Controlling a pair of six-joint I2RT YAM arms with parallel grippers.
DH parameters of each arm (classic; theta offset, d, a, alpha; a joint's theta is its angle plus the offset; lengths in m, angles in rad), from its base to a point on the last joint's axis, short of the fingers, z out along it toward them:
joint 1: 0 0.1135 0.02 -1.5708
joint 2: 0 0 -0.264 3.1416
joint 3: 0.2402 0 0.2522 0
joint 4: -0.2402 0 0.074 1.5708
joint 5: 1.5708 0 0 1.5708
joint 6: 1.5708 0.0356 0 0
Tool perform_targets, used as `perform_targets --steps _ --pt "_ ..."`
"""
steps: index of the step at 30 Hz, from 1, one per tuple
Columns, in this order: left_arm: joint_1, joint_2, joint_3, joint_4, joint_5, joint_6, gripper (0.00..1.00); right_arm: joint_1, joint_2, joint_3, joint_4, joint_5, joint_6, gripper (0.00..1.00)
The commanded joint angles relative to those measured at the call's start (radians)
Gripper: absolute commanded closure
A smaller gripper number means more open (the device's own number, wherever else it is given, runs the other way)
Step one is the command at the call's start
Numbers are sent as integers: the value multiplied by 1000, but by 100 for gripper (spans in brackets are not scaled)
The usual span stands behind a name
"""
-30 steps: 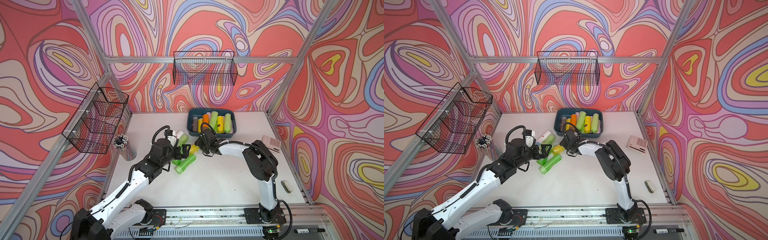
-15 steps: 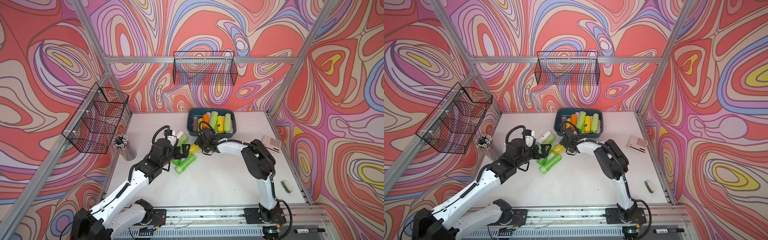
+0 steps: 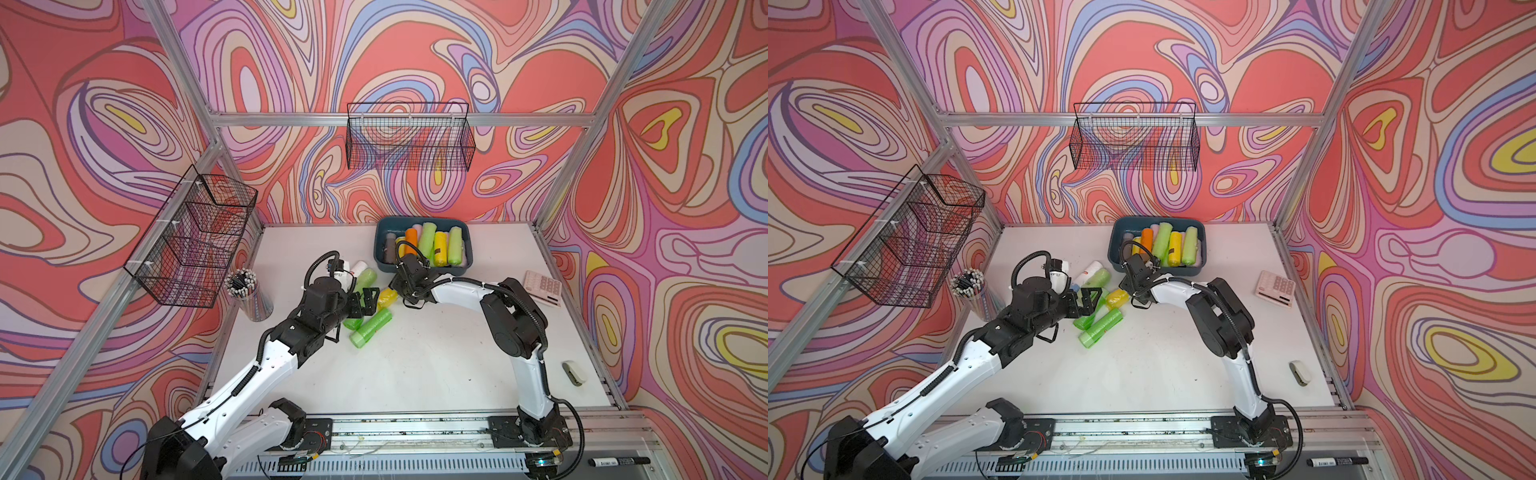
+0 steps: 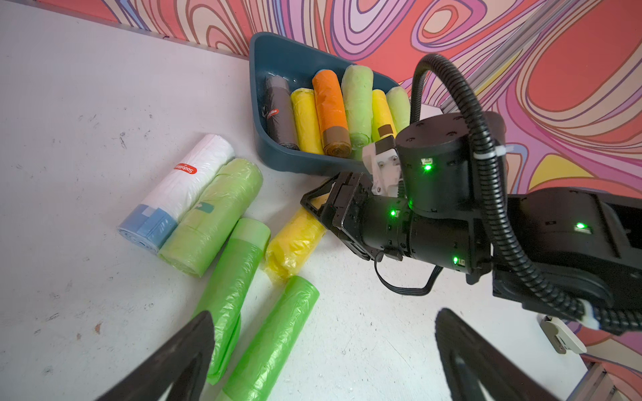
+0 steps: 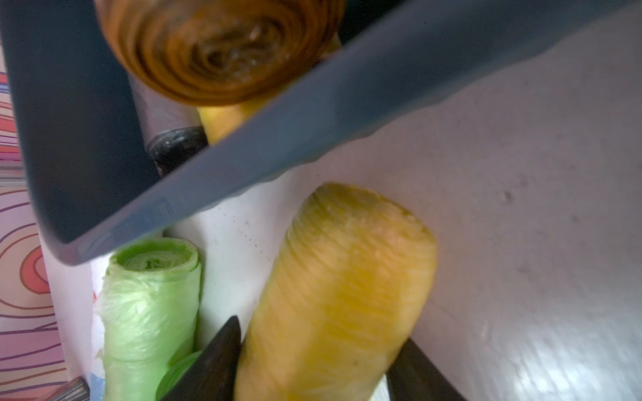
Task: Put the roll of trash bags into the storage box
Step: Pick up the roll of trash bags from the center of the board.
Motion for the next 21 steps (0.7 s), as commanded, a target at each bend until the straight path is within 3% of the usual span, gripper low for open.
perform_targets --steps 1,21 --pt "7 7 7 -16 -19 8 0 5 29 -24 -50 32 8 41" --pt "7 25 10 -11 -17 2 0 5 -49 -128 -75 85 -1 43"
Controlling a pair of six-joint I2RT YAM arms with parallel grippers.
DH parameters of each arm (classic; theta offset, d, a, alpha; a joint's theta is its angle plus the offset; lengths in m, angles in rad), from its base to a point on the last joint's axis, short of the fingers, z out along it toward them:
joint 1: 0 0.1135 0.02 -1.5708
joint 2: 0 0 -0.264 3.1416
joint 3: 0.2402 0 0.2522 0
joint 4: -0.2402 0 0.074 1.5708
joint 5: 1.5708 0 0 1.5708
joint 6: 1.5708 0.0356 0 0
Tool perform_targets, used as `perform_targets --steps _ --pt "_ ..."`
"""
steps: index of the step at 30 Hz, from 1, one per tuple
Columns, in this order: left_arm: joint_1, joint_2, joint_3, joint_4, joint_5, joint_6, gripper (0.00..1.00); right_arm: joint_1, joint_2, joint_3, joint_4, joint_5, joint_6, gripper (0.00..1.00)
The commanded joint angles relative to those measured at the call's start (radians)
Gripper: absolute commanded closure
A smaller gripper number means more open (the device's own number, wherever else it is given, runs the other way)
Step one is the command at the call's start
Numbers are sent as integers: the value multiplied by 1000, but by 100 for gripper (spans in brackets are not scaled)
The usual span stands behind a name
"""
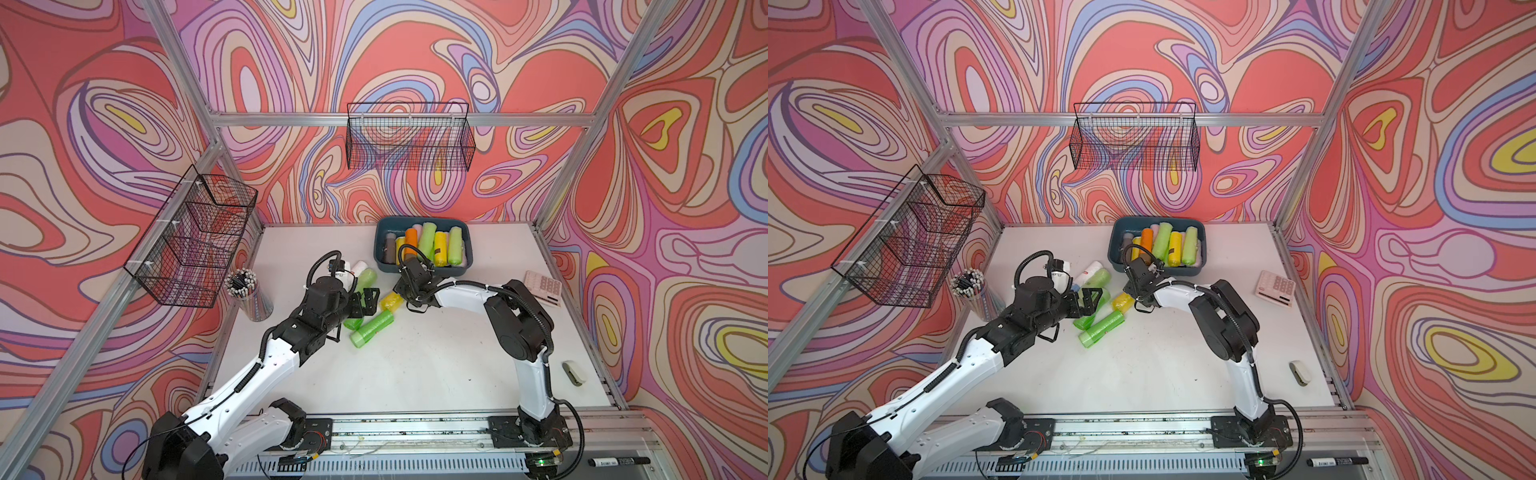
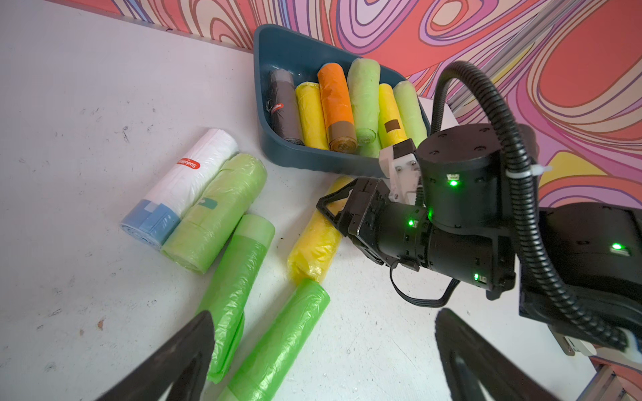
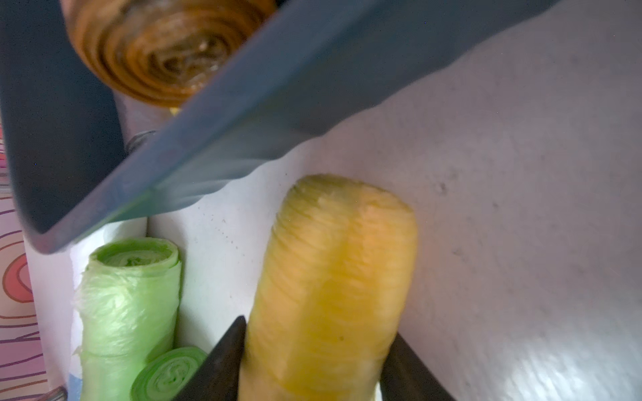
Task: Put the roll of trash bags into the storage box
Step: Pick up the roll of trash bags from the center of the board.
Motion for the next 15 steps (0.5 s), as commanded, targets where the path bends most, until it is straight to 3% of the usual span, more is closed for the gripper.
perform_targets --steps 1,15 --pt "7 4 9 -10 -11 2 0 3 -3 -43 -107 38 -2 43" --pt "7 14 11 -7 -7 2 0 3 -76 -107 -145 99 -8 43"
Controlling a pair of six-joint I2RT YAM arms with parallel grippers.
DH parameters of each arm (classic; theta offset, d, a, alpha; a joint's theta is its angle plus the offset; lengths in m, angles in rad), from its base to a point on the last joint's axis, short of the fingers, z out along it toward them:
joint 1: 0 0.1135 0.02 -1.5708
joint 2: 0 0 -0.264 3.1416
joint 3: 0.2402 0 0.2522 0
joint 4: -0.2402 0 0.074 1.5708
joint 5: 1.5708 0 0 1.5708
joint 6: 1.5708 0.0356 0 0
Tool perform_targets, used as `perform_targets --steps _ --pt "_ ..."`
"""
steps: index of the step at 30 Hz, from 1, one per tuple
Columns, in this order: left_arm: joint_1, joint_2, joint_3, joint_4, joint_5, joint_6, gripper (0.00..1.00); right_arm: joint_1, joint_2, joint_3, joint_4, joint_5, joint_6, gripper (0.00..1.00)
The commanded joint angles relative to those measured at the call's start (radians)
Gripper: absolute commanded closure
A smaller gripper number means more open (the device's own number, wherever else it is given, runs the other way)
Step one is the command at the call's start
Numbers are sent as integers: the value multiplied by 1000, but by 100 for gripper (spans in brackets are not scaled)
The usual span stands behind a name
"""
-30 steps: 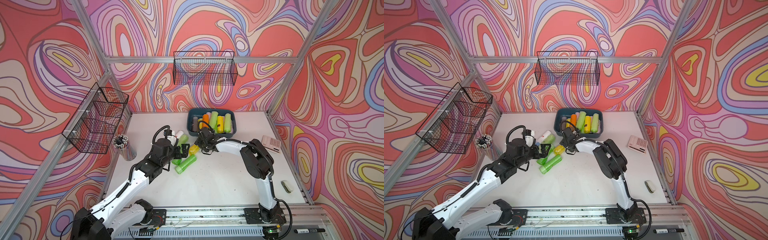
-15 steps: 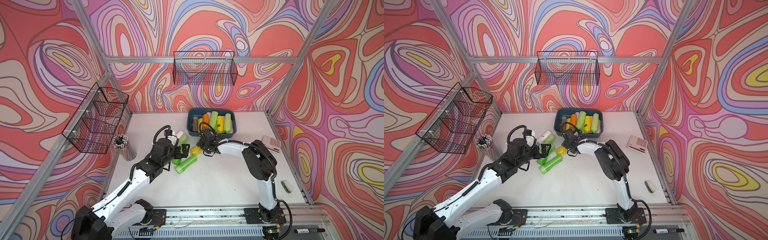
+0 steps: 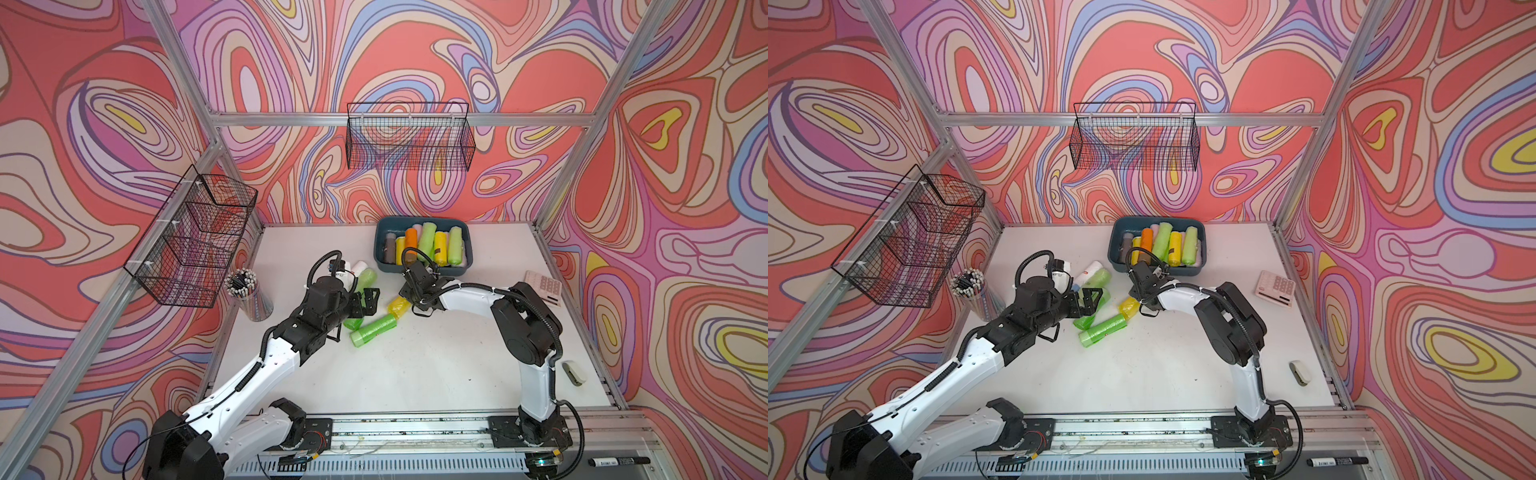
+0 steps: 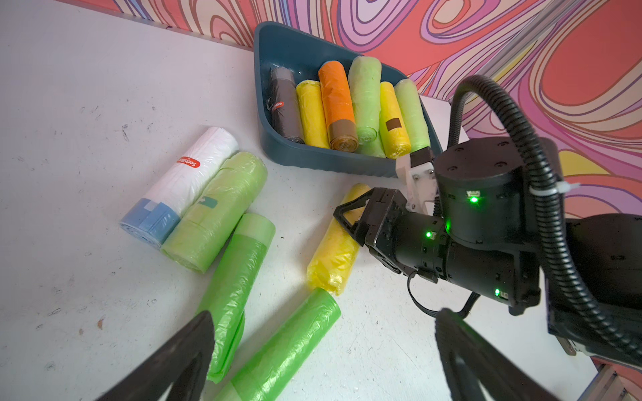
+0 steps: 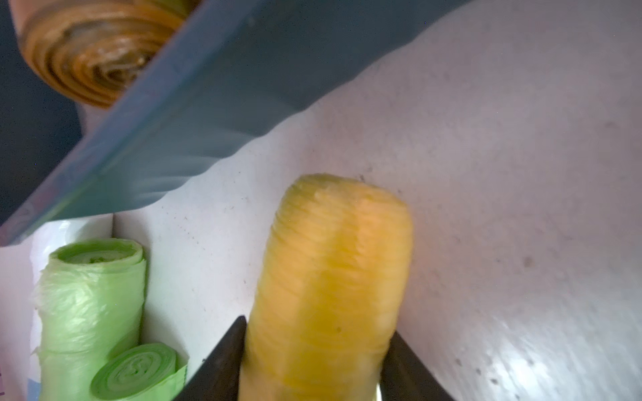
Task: Put the roll of trash bags into the storage box
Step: Pick up the roll of trash bags from the center of the board.
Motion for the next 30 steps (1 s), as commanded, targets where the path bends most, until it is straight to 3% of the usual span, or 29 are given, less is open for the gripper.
perform_targets --steps 1,8,21,30 --pt "7 8 10 -7 -8 1 0 3 -17 -39 -103 47 -7 43" --pt "7 5 10 -7 -8 0 0 3 -28 -26 -169 102 -64 42" --pt "7 9 16 -10 -8 2 0 3 14 -32 -168 58 -76 37" --pt "8 15 16 -7 -4 1 0 3 -23 -49 -164 72 -82 54"
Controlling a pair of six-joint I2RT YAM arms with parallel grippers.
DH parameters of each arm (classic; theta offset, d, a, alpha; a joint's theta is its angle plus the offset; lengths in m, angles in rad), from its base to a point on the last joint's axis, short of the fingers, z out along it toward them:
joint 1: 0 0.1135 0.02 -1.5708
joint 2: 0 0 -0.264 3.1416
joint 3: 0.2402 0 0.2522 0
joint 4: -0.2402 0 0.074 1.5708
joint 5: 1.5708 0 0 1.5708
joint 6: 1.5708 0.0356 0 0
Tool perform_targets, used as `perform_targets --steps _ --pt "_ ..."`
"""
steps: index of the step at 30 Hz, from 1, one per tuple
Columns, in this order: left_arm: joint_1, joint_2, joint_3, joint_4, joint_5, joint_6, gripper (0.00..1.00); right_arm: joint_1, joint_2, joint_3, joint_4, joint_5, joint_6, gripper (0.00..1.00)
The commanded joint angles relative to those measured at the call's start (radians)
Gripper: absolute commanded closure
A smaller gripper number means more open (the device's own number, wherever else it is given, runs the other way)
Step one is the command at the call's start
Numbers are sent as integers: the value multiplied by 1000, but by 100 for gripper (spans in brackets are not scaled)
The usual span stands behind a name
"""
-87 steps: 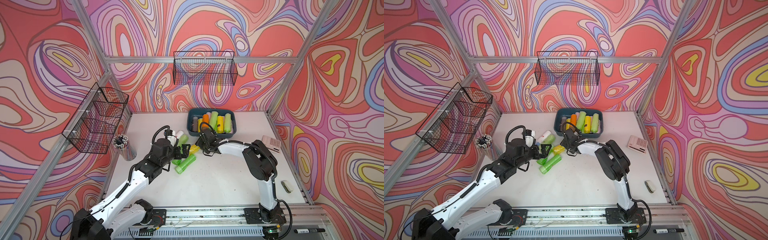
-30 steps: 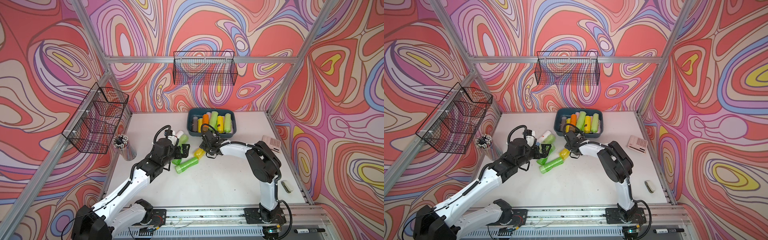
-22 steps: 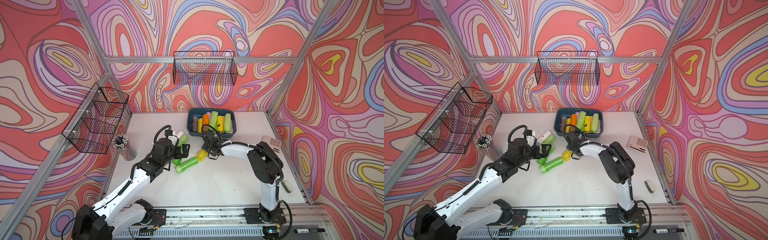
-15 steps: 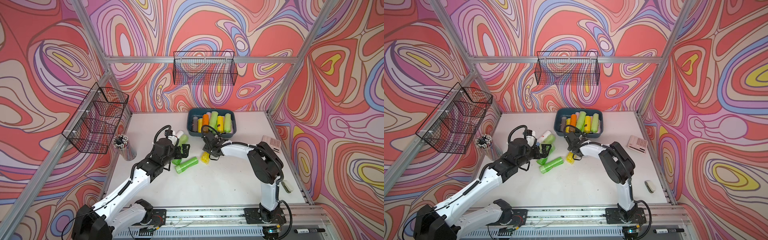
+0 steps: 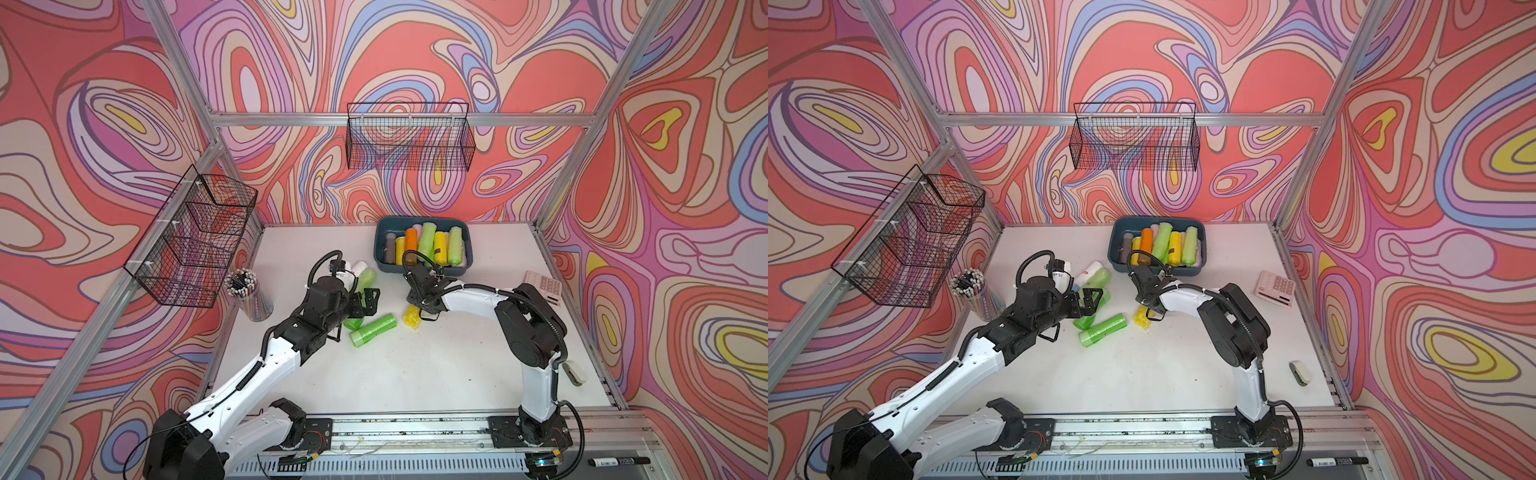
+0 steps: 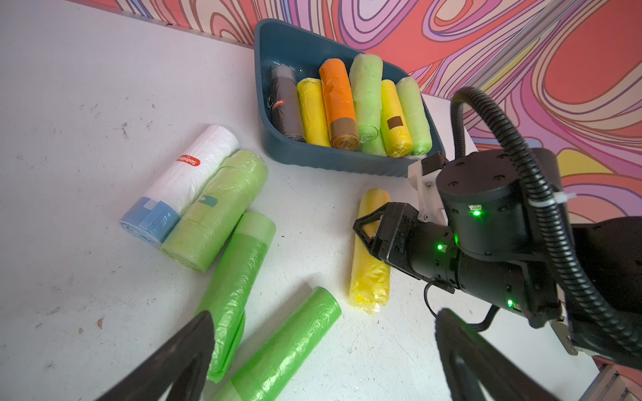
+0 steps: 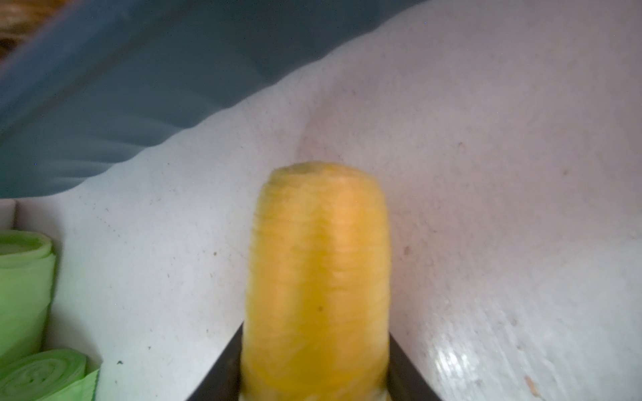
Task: Put the roll of trash bags into the storage box
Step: Pick up the roll of trash bags from the center of the board.
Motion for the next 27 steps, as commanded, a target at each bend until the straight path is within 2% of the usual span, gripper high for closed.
perform_targets --steps 1,12,16,27 --pt "7 11 16 -7 -5 1 0 4 -5 -33 -44 1 6 57" --pt "7 3 18 0 24 -8 0 11 -49 -79 40 -78 -54 60" --pt "7 5 8 21 58 -28 0 15 -80 -104 73 -97 -65 66" --pt "7 1 13 25 81 -39 0 15 -127 -94 70 -126 -114 67"
